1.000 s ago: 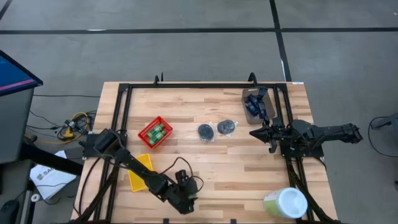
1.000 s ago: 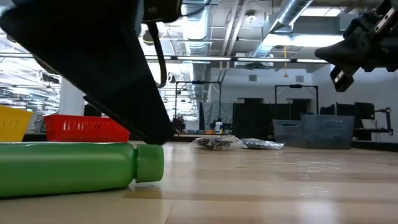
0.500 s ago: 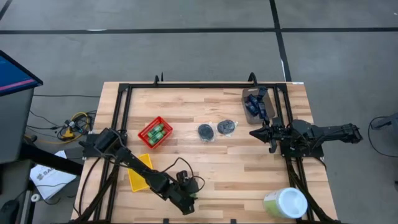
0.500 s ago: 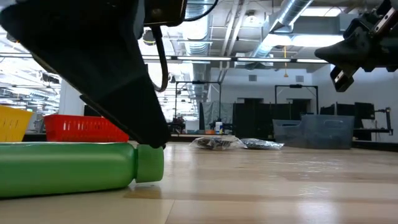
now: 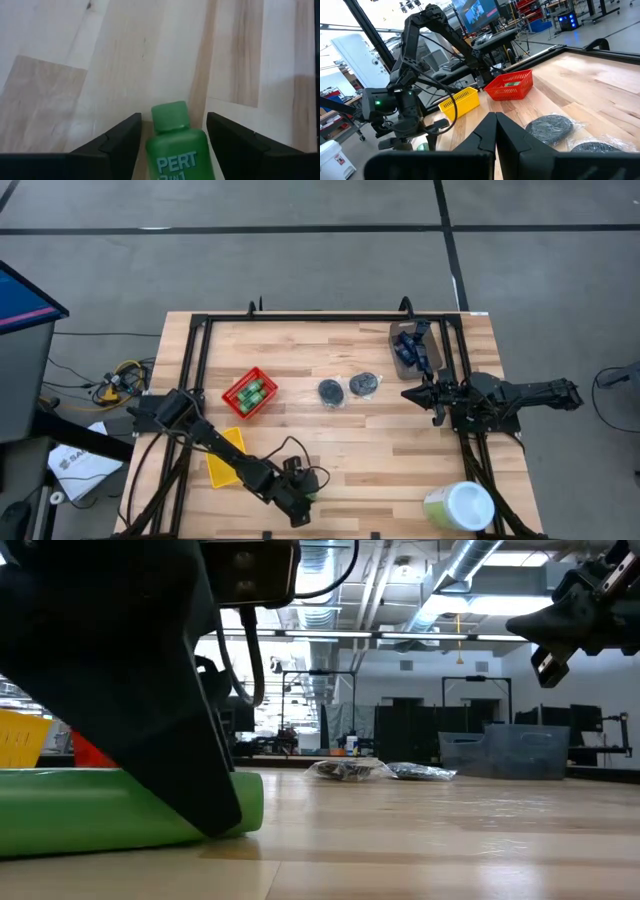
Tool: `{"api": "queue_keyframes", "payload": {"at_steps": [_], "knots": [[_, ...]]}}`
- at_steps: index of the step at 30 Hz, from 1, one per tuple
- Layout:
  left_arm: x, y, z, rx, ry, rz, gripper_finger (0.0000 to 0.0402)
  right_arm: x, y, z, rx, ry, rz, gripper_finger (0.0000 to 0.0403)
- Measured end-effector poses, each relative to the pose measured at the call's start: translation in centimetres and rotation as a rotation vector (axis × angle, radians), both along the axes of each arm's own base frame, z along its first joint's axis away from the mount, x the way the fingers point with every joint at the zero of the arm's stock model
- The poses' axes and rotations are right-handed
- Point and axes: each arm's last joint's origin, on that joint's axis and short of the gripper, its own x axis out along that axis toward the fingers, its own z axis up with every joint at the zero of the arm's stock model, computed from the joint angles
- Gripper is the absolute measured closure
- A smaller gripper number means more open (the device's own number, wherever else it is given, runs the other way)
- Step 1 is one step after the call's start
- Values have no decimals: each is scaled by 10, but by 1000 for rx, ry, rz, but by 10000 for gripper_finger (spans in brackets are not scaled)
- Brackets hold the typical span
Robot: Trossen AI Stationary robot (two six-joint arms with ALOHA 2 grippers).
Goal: Pick & Place Travel size toiletries
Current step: Put the bottle of shampoo into the red bin
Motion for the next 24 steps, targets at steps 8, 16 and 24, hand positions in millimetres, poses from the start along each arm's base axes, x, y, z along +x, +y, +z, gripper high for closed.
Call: {"api": "queue_keyframes", "payload": {"at_steps": [8,16,24], "knots": [[5,11,3,-8,16,27,250,0,0,0,0,0,0,403],[11,20,3,-13,14,51,246,0,0,0,0,0,0,403],[13,31,11,-5,11,82,255,0,0,0,0,0,0,403]]}}
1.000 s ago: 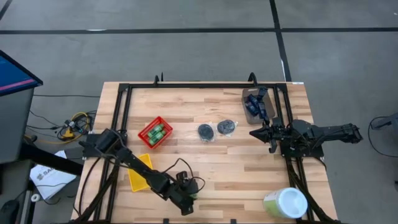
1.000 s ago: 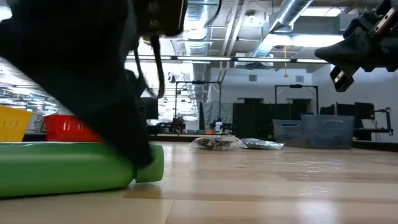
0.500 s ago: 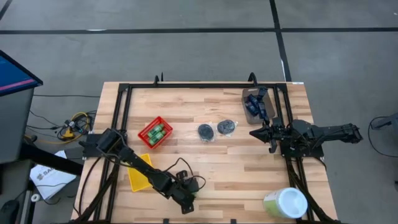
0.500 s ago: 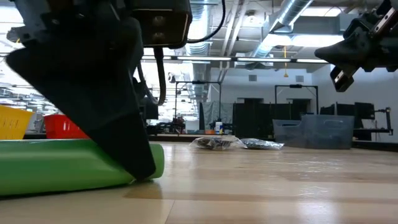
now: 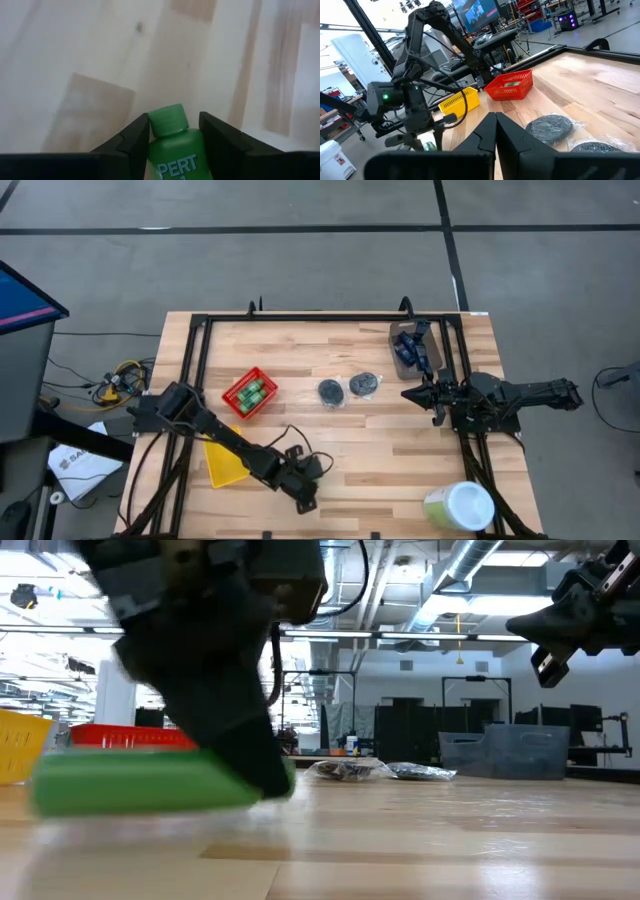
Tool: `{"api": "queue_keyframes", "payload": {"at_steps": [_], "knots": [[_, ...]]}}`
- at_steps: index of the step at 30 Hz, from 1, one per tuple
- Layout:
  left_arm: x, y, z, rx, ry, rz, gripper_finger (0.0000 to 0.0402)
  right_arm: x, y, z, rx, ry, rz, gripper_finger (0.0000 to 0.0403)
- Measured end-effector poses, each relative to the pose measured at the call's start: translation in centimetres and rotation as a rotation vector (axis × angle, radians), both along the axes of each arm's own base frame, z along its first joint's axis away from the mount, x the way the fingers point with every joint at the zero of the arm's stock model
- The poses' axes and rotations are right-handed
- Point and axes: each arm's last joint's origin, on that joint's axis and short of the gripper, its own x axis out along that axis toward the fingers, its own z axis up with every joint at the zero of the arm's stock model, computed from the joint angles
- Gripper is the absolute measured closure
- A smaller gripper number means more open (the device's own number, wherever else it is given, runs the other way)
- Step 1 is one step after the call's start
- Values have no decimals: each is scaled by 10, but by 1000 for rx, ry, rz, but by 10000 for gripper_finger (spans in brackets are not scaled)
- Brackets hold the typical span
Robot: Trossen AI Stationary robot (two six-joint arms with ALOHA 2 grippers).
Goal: Pick & Place Travel size toiletries
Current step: Put the bottle of shampoo into the red bin
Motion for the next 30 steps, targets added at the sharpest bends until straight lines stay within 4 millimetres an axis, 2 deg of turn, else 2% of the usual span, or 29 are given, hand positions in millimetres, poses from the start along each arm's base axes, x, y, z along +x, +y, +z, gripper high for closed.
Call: {"api": "queue_keyframes", "payload": {"at_steps": [5,9,14,17,21,26,30], "knots": [[-2,16,24,2,3,31,252,0,0,0,0,0,0,403],[-12,35,55,46,12,80,252,0,0,0,0,0,0,403],[-37,68,95,212,22,188,247,0,0,0,0,0,0,403],[-57,91,111,288,17,251,248,0,0,0,0,0,0,403],[-87,124,115,333,15,335,247,0,0,0,0,0,0,403],[-123,168,105,347,45,463,246,0,0,0,0,0,0,403],[-146,194,96,344,62,562,247,0,0,0,0,0,0,403]]}}
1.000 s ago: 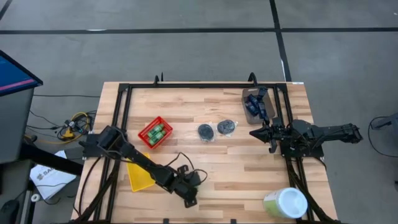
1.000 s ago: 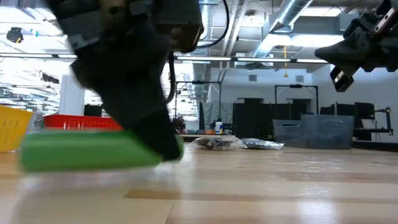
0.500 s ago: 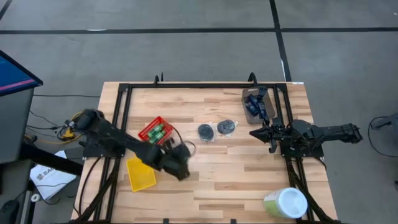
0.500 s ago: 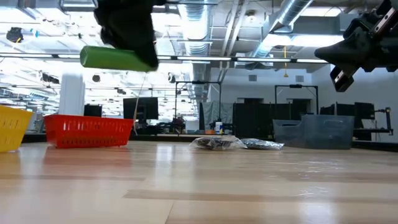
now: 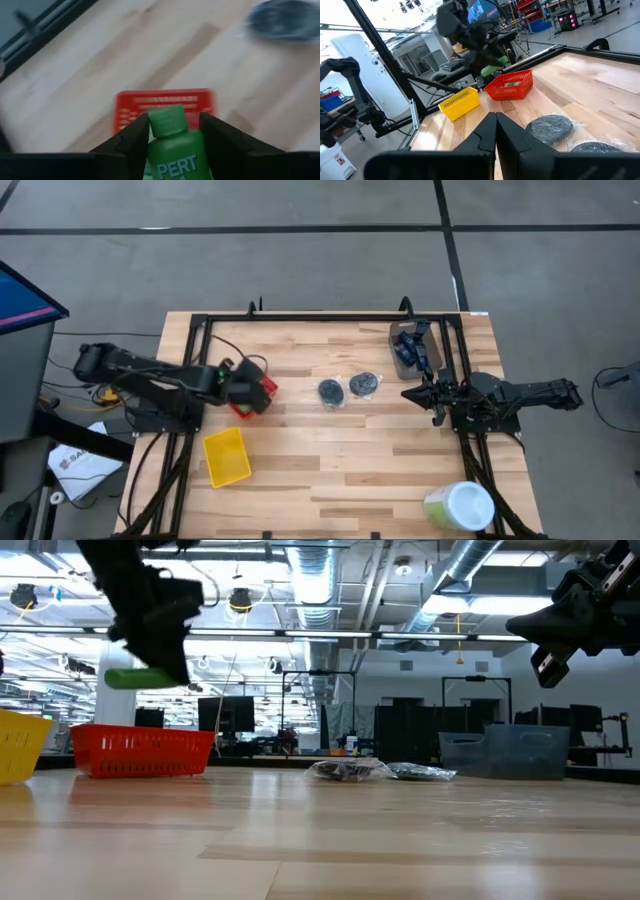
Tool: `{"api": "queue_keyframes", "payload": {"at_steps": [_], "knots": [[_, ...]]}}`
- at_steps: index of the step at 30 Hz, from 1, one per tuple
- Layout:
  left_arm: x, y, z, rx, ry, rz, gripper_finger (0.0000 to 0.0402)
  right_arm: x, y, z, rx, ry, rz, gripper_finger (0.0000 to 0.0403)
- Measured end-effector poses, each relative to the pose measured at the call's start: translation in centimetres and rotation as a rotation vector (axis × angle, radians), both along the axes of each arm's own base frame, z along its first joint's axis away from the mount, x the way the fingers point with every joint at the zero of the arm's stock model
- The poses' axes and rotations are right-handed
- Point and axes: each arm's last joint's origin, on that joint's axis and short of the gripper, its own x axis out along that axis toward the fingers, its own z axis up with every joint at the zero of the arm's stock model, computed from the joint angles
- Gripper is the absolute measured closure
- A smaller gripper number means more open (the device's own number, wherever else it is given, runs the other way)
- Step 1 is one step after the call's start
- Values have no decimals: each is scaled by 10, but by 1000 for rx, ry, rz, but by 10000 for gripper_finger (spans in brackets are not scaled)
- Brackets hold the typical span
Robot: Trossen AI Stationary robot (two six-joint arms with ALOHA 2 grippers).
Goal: Pick & Place Travel size toiletries
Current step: Put the bottle of shampoo into the red bin, then put the left brush into the yellow bin
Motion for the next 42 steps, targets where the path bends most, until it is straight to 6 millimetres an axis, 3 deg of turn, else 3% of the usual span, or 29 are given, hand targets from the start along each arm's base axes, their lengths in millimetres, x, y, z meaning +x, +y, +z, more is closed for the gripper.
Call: {"api": "queue_keyframes", "payload": {"at_steps": [5,12,18,23,32,38,42], "knots": [[-13,18,-10,-48,-15,71,243,0,0,0,0,0,0,403],[-16,20,-28,-83,33,49,237,0,0,0,0,0,0,403],[-16,20,-31,-74,52,27,177,0,0,0,0,0,0,403],[-10,19,-26,-116,-30,36,116,0,0,0,0,0,0,403],[40,17,15,-30,-481,-127,103,0,0,0,0,0,0,403],[86,17,0,-10,-452,-139,103,0,0,0,0,0,0,403],[116,16,-25,-148,-488,27,103,0,0,0,0,0,0,403]]}}
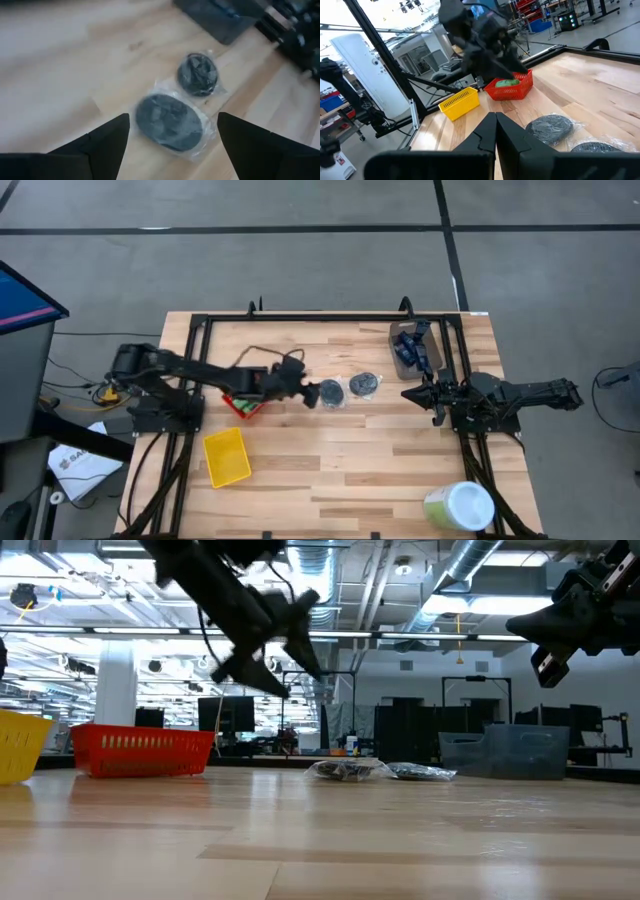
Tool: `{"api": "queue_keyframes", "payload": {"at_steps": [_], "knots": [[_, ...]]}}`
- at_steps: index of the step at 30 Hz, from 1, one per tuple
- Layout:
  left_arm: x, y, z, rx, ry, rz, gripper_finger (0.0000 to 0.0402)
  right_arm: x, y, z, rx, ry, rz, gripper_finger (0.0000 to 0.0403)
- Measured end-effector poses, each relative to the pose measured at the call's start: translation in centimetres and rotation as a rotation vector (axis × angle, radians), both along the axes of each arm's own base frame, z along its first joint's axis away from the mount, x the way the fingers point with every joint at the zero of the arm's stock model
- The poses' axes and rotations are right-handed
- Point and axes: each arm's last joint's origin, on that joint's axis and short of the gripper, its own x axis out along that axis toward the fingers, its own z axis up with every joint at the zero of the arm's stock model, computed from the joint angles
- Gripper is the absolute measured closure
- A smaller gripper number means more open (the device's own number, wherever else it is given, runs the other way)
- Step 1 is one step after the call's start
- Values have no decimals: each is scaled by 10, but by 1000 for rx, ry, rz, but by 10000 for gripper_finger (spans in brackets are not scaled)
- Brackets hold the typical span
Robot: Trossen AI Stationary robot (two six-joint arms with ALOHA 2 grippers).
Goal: Pick & Place Travel size toiletries
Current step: Put the left brush into the yellow bin
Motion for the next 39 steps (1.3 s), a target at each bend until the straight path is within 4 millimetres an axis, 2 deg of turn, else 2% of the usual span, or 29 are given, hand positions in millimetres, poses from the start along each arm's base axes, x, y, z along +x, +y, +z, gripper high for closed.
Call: {"api": "queue_keyframes", "payload": {"at_steps": [2,6,10,19,23,29,39], "knots": [[11,-1,-12,-116,-33,52,103,0,0,0,0,0,0,403],[19,-3,-37,-334,-55,166,103,0,0,0,0,0,0,403],[25,-5,-50,-465,-90,221,103,0,0,0,0,0,0,403],[34,1,-61,-516,-158,273,103,0,0,0,0,0,0,403],[33,6,-70,-524,-141,313,106,0,0,0,0,-4,0,403],[36,4,-82,-555,-140,342,116,0,0,1,1,-9,0,403],[58,6,-92,-572,-220,341,145,0,0,1,1,-11,3,403]]}}
